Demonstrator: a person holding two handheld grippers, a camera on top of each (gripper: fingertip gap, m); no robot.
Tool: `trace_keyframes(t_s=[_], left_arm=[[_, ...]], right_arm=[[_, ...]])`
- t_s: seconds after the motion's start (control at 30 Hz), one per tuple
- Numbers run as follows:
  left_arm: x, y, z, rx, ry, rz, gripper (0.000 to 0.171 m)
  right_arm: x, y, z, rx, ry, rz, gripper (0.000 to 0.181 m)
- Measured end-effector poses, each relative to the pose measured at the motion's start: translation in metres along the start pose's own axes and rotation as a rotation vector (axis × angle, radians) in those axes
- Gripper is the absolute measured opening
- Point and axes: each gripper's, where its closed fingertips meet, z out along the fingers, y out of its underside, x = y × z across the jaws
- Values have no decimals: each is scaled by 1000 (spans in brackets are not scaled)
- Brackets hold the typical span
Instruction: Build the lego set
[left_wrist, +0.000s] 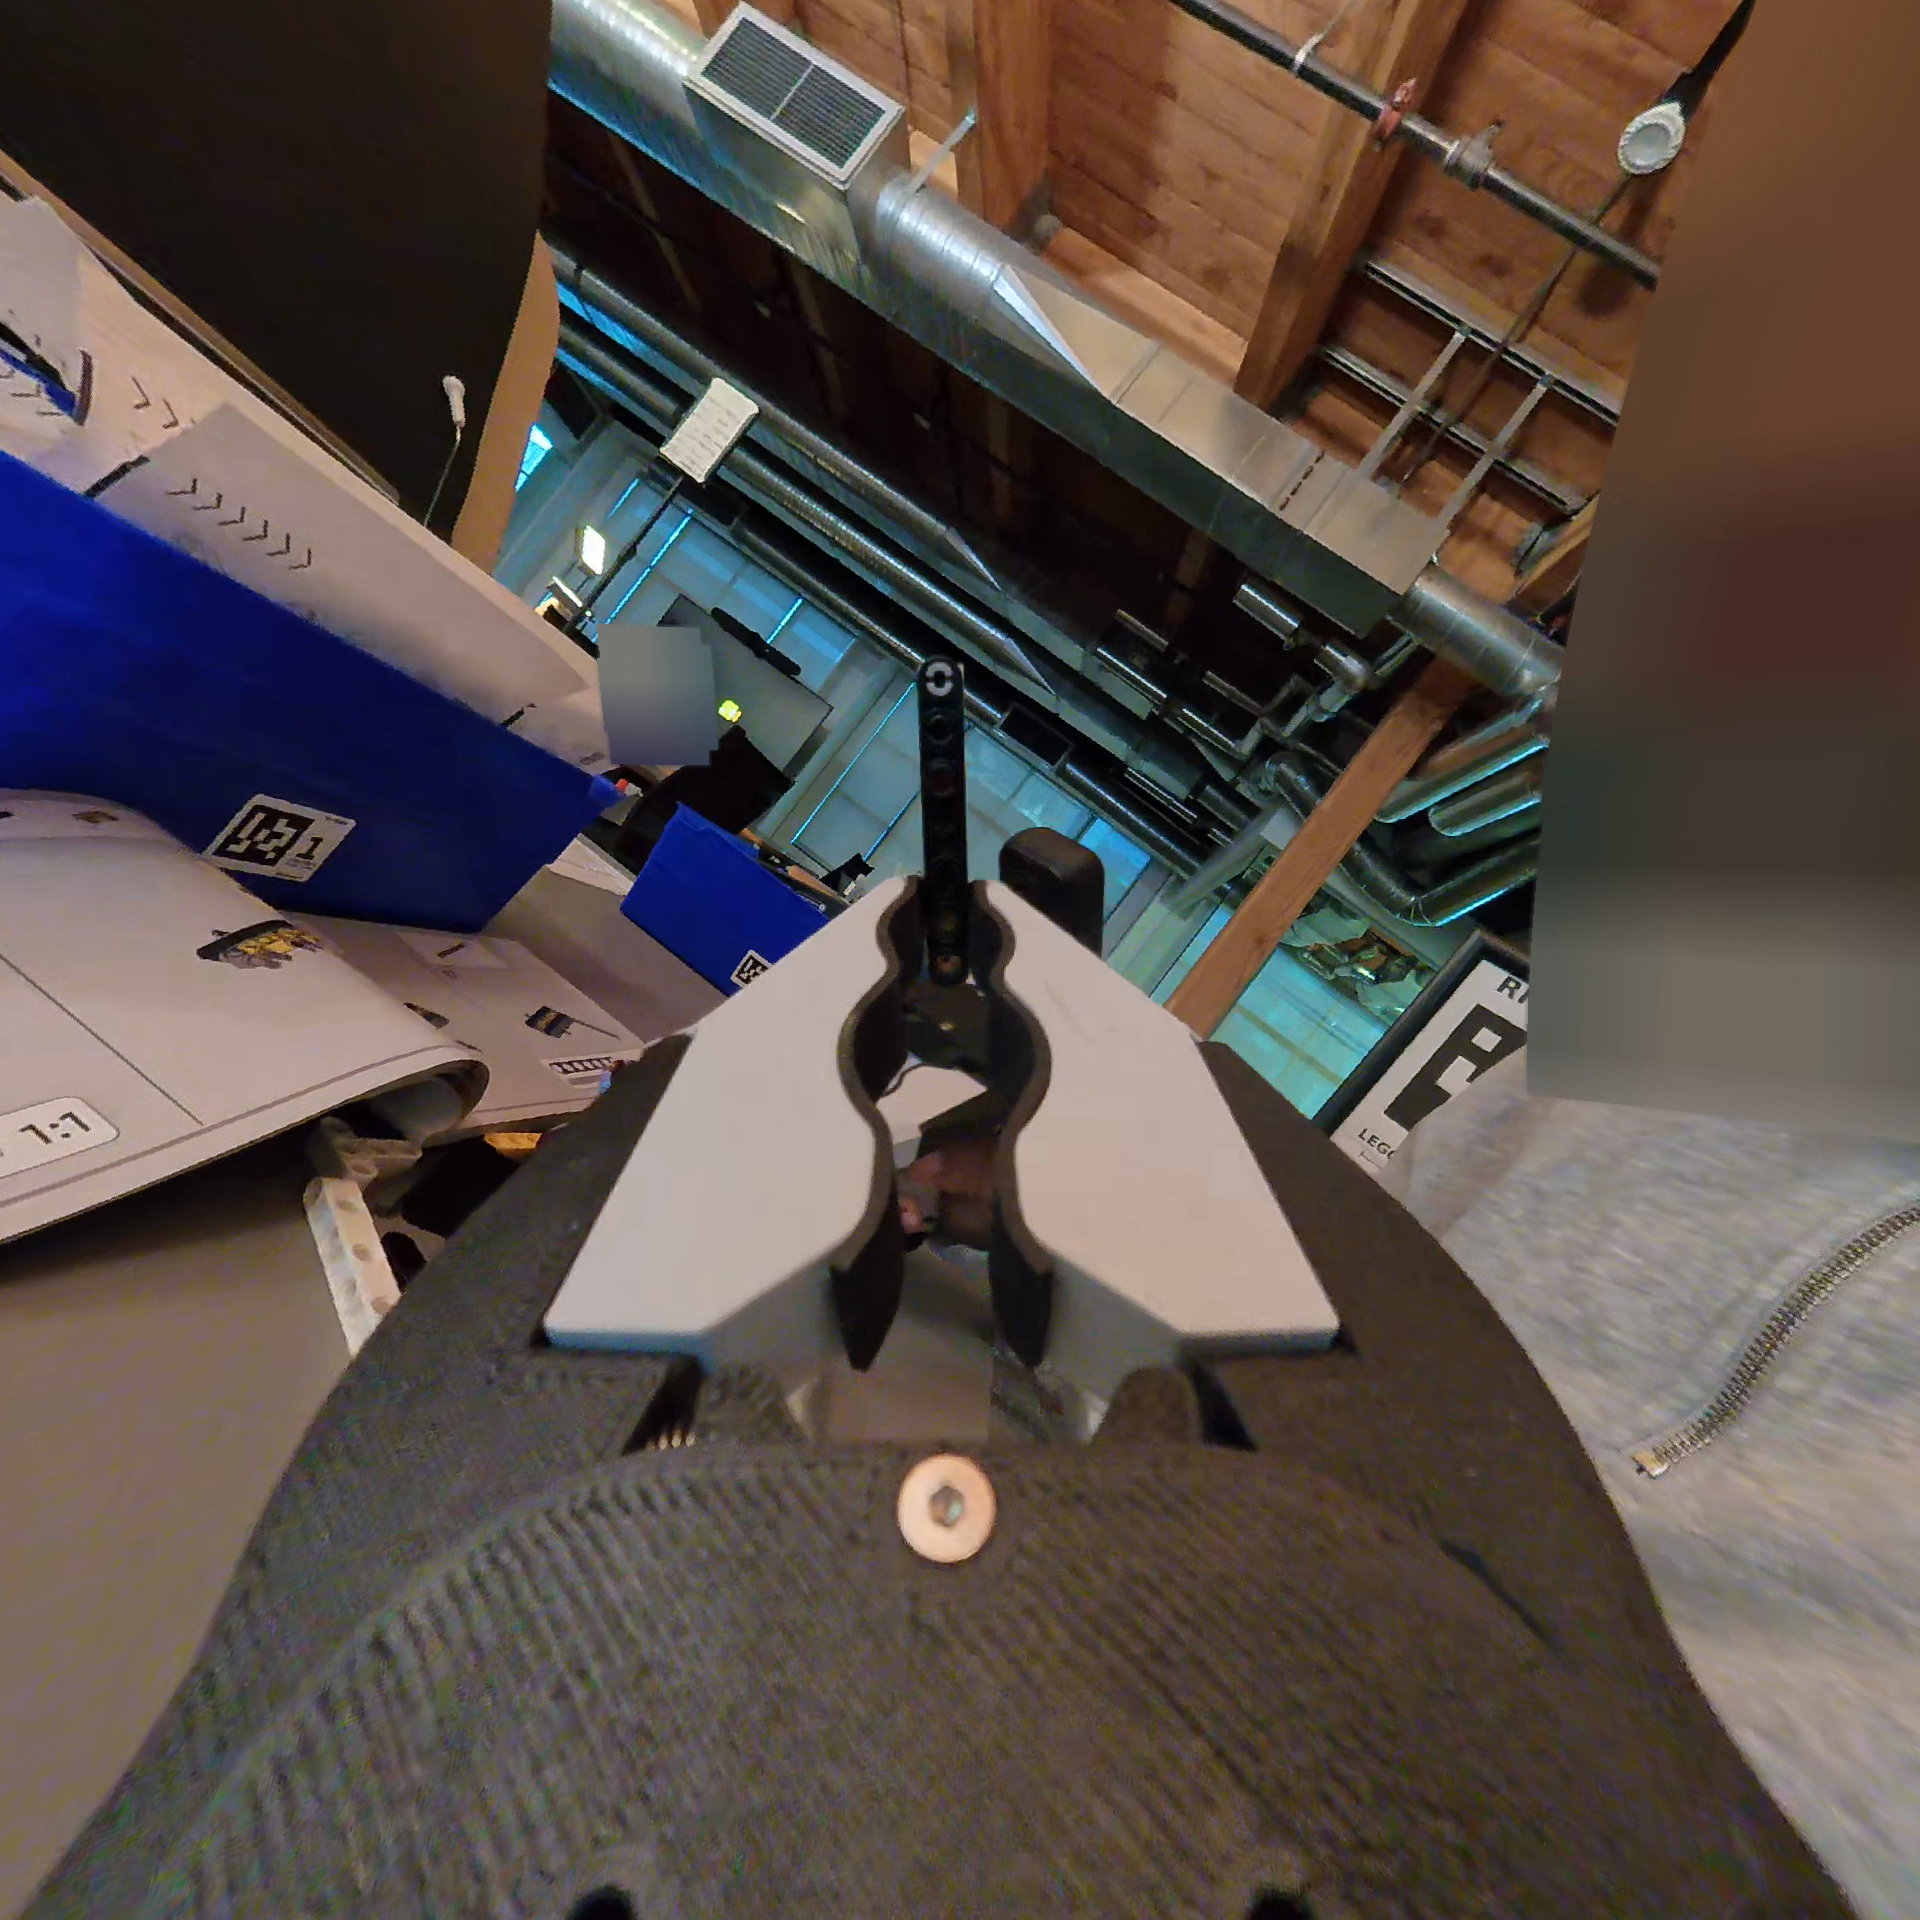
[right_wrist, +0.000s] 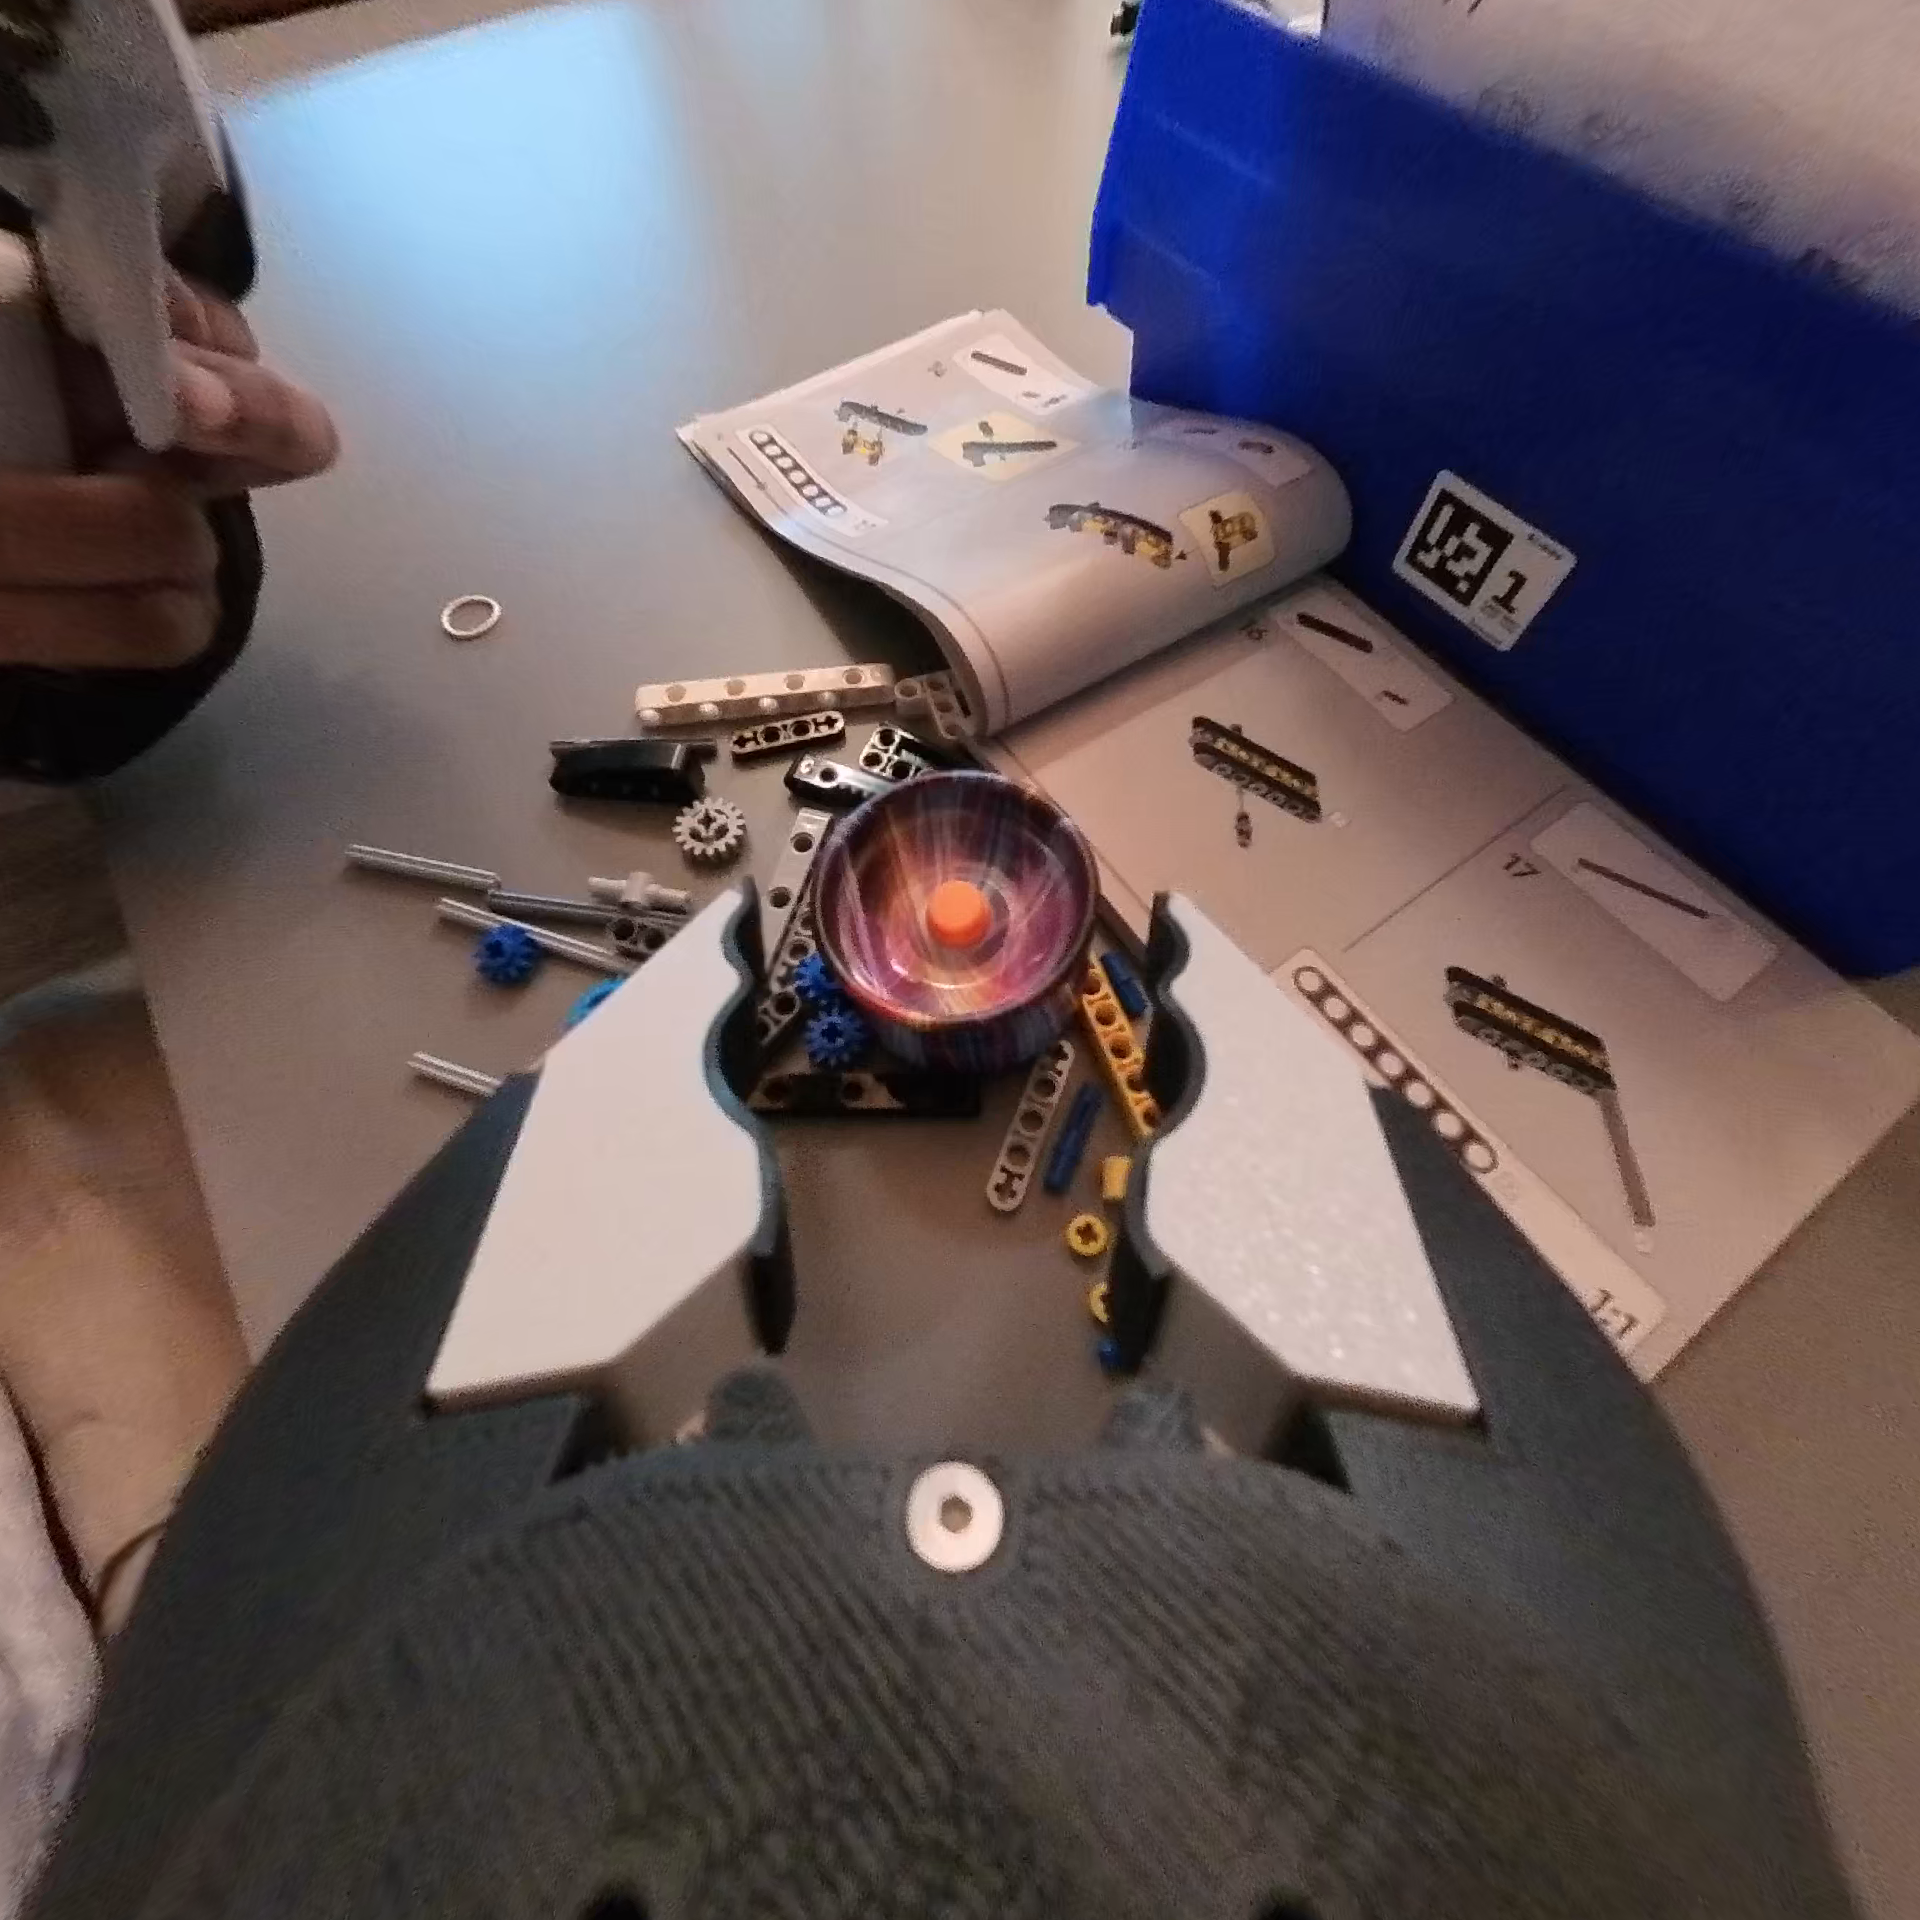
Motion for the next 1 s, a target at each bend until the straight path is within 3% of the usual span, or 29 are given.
trace_keyframes(t_s=[0.2, 0.37, 0.47, 0.6, 0.7, 0.8, 1.0], left_arm=[[0, -2, -1, 12, 11, -26, 6], [-1, -4, -2, 20, 9, -25, 6], [-1, -5, -3, 23, 9, -24, 6], [-1, -5, -3, 23, 11, -27, 6], [0, -5, -3, 25, 13, -28, 6], [-1, -6, -3, 27, 13, -30, 6], [-1, -6, -3, 27, 10, -30, 6]], right_arm=[[0, 6, 9, -59, 21, -25, 58], [2, -3, 3, -22, 11, -10, 57], [3, -30, -18, 115, -75, 118, 57], [12, -77, -66, 376, -313, 426, 56], [30, -95, -98, 497, -390, 539, 56], [55, -91, -109, 480, -279, 500, 56], [161, -63, -131, 246, 246, 268, 57]])
